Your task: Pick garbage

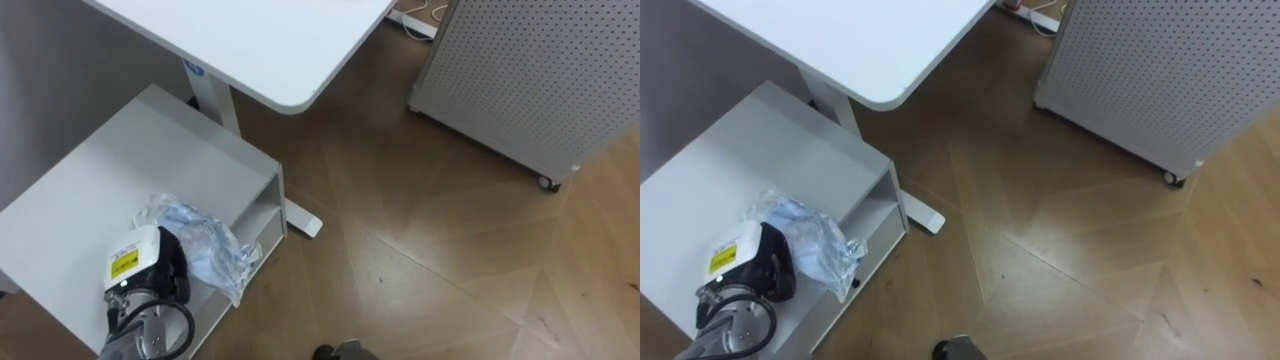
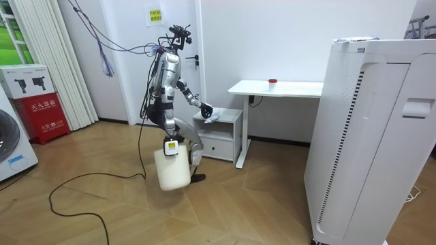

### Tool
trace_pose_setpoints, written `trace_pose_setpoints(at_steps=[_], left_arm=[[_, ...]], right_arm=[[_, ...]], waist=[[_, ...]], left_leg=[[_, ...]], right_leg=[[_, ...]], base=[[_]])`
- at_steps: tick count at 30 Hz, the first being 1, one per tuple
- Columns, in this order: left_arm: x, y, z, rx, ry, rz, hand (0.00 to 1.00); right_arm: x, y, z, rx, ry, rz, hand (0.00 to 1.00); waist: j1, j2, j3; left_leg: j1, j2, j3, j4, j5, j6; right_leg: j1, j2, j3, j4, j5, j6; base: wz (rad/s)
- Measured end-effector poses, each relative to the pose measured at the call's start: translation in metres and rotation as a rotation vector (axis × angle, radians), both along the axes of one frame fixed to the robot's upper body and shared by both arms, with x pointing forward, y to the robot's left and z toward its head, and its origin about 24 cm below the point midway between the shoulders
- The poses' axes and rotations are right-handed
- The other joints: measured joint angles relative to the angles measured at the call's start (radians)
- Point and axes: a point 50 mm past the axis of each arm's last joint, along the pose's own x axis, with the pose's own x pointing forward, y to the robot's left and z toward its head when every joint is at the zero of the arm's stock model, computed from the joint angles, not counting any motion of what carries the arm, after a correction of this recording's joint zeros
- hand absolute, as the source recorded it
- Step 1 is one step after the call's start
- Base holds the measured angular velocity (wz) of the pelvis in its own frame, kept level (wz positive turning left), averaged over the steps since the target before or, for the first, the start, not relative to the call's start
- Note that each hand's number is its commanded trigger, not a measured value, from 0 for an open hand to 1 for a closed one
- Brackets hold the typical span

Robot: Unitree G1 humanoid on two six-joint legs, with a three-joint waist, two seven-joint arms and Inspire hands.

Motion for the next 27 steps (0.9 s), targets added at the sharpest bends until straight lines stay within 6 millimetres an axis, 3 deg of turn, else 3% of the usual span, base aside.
trace_pose_setpoints(at_steps=[14, 18, 23, 27], left_arm=[[0.000, 0.001, 0.000, 0.057, 0.010, -0.014, 1.00], [-0.003, 0.000, -0.002, 0.059, -0.016, -0.009, 1.00], [-0.005, -0.011, -0.007, -0.015, -0.028, -0.015, 1.00], [0.000, -0.028, -0.002, -0.077, -0.083, -0.069, 1.00]], right_arm=[[-0.001, 0.004, -0.001, -0.001, 0.012, -0.005, 1.00], [0.009, 0.006, 0.002, -0.012, -0.037, -0.005, 1.00], [0.023, 0.007, 0.006, -0.044, -0.117, -0.008, 1.00], [0.047, 0.007, 0.014, -0.086, -0.195, -0.007, 1.00]], waist=[[-0.001, -0.013, -0.0051], [0.000, -0.013, -0.0052], [0.031, -0.012, -0.0047], [0.075, -0.009, -0.0042]], left_leg=[[0.003, 0.004, -0.003, 0.000, -0.001, 0.001], [0.005, 0.001, -0.003, -0.006, 0.002, -0.002], [0.025, -0.003, -0.003, -0.022, 0.004, -0.003], [0.027, -0.004, -0.003, -0.065, 0.029, 0.004]], right_leg=[[0.007, 0.002, -0.005, -0.006, 0.001, 0.001], [0.007, 0.003, -0.004, -0.014, 0.007, -0.002], [0.028, 0.002, -0.006, -0.028, 0.013, -0.006], [0.041, 0.004, -0.015, -0.083, 0.039, -0.001]], base=[[0.00], [0.00], [0.01], [0.03]])
